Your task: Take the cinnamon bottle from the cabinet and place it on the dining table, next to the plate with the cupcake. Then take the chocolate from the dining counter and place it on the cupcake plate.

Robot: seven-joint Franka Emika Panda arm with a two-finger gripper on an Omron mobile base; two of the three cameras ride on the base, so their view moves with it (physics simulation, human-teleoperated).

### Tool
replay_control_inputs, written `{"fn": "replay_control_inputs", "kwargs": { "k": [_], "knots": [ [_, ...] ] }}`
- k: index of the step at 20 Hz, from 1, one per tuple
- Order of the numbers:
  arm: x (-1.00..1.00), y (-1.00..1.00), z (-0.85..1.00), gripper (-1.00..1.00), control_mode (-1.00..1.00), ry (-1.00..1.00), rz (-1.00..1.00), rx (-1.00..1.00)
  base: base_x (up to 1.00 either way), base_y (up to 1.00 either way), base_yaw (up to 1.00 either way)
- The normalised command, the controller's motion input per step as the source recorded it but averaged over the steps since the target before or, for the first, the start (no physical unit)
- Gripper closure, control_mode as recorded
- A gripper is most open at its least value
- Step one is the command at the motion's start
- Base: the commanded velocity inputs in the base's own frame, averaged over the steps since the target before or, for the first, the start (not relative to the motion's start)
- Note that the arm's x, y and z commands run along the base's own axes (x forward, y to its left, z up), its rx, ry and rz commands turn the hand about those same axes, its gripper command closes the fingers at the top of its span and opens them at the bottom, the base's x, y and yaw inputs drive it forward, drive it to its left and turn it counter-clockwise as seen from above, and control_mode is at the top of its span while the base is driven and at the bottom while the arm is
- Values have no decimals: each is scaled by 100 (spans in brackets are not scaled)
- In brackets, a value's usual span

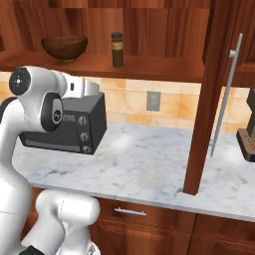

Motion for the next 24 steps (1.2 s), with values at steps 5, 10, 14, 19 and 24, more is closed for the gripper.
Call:
{"fn": "replay_control_inputs", "kwargs": {
  "k": [5, 10, 14, 19, 24],
  "knots": [
    [0, -16, 56, -100, -100, 0, 4, 6, 0, 0, 0],
    [5, -24, 34, -100, -100, 0, 11, 0, 0, 0, 0],
    [18, -21, 13, -100, -100, 0, 18, 0, 0, 0, 0],
    [29, -24, -5, -100, -100, 3, 14, 0, 0, 0, 0],
    [44, -19, -9, -100, -100, 5, 11, 0, 0, 0, 0]
  ]
}}
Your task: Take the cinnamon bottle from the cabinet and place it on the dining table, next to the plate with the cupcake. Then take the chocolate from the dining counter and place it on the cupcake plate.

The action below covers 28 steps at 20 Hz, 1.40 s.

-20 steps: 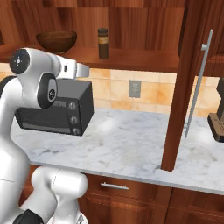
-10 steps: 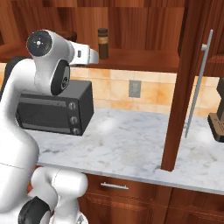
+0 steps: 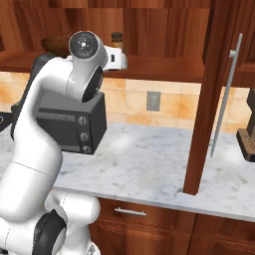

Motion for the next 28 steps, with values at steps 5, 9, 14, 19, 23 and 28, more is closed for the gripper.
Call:
{"fn": "replay_control_inputs", "kwargs": {
  "k": [5, 9, 14, 19, 23, 28],
  "knots": [
    [54, -1, -1, -100, -100, 6, 0, 0, 0, 0, 0],
    [53, 0, -4, -100, -100, 1, 0, 0, 0, 0, 0],
    [48, 3, -12, -100, -100, 0, 0, 0, 0, 0, 0],
    [45, 7, -10, -100, -100, 0, 0, 0, 0, 0, 0],
    [40, 4, -4, -100, -100, 0, 0, 0, 0, 0, 0],
    [41, 3, 0, -100, -100, 0, 0, 0, 0, 0, 0]
  ]
}}
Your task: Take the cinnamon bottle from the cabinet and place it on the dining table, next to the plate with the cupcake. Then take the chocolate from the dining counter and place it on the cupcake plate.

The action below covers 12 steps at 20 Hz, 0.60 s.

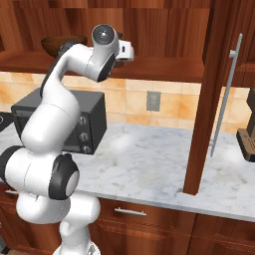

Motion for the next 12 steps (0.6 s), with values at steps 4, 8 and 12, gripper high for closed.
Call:
{"fn": "replay_control_inputs", "kwargs": {
  "k": [4, 8, 12],
  "knots": [
    [35, 0, -1, -100, -100, 0, 0, 0, 0, 0, 0],
    [27, 0, -2, -100, -100, 0, 0, 0, 0, 0, 0],
    [26, 2, -7, -100, -100, 0, 0, 0, 0, 0, 0]
  ]
}}
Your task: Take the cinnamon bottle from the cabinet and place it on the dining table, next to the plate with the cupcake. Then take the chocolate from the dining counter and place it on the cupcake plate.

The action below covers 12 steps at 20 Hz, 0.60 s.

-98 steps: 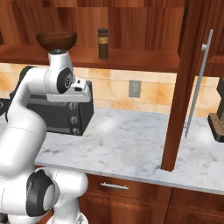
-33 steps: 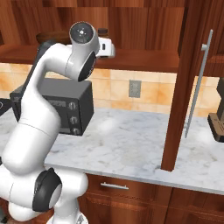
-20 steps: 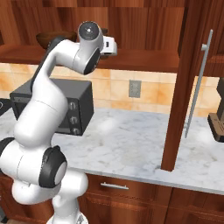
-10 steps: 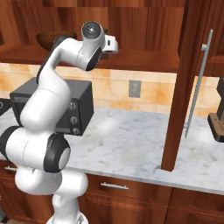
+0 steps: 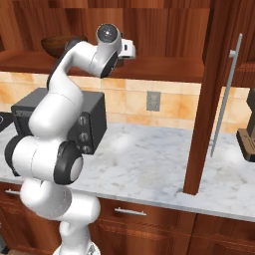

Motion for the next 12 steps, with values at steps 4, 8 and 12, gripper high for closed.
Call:
{"fn": "replay_control_inputs", "kwargs": {
  "k": [4, 8, 12],
  "knots": [
    [32, 0, -1, -100, -100, 0, 0, 1, 0, 0, 0],
    [22, 0, -3, -100, -100, 0, 0, 0, 0, 0, 0],
    [22, 0, -4, -100, -100, 0, 0, 1, 0, 0, 0]
  ]
}}
